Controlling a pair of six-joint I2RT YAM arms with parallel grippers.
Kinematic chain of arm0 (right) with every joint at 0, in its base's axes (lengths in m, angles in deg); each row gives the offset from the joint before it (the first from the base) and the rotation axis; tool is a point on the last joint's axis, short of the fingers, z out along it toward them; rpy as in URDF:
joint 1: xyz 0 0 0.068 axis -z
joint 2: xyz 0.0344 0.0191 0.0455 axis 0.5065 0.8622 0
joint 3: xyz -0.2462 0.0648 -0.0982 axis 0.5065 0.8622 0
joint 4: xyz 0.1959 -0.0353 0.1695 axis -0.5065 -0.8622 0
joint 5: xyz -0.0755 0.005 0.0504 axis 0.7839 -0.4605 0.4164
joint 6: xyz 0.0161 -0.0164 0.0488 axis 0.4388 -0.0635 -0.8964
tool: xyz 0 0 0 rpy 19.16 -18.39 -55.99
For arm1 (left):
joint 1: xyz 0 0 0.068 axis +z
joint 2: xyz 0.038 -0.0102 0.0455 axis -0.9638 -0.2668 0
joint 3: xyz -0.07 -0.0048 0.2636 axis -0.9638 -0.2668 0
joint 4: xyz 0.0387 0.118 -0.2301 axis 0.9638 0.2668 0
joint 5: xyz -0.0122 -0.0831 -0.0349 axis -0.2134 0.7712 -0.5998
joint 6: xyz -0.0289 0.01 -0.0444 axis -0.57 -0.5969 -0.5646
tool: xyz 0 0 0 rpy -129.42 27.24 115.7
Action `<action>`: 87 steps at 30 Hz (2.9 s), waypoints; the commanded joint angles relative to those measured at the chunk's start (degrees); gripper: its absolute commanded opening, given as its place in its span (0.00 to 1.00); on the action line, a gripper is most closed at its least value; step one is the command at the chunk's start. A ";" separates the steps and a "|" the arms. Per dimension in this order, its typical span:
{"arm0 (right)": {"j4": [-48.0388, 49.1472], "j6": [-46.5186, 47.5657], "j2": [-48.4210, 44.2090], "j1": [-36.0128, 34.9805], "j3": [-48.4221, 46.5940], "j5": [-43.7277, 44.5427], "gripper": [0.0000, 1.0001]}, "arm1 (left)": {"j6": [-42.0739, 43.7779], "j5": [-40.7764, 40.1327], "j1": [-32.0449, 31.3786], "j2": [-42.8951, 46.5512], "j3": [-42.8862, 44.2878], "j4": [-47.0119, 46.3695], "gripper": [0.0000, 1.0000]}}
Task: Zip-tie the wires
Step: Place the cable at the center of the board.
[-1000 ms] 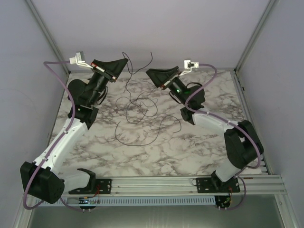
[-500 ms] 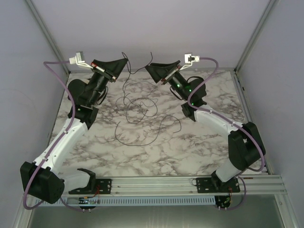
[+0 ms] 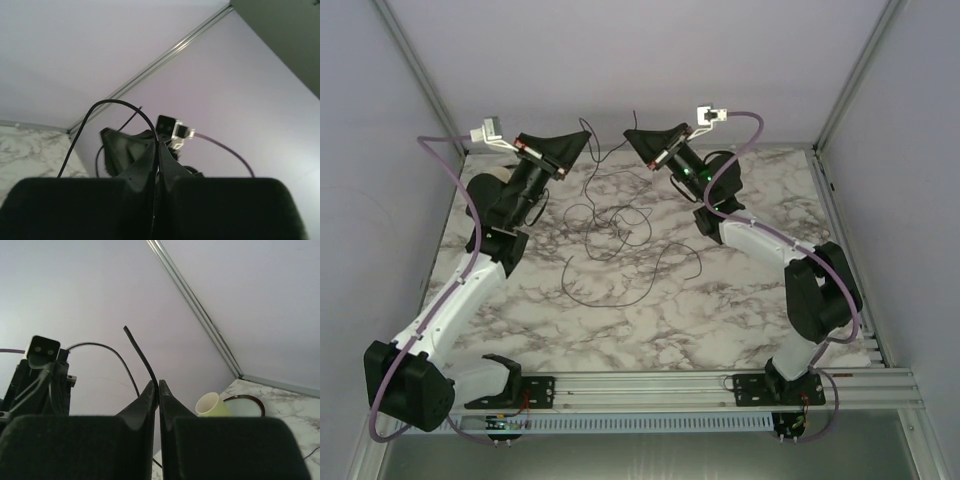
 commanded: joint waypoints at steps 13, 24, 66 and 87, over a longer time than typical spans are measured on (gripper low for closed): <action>-34.94 30.46 -15.88 4.34 -8.57 0.47 0.00 | 7.30 1.93 -0.18 -4.13 -3.27 4.70 0.72; -48.86 46.08 -21.04 7.69 -8.99 -12.81 0.00 | 17.10 4.86 -0.78 0.04 6.09 6.46 0.93; -43.30 41.30 -21.25 4.27 -4.12 -13.21 0.00 | 21.02 1.16 -16.72 -19.06 18.93 0.28 0.00; -39.62 46.32 -24.04 4.36 15.86 -7.41 0.89 | 25.60 -0.89 -16.70 -17.96 34.60 15.65 0.00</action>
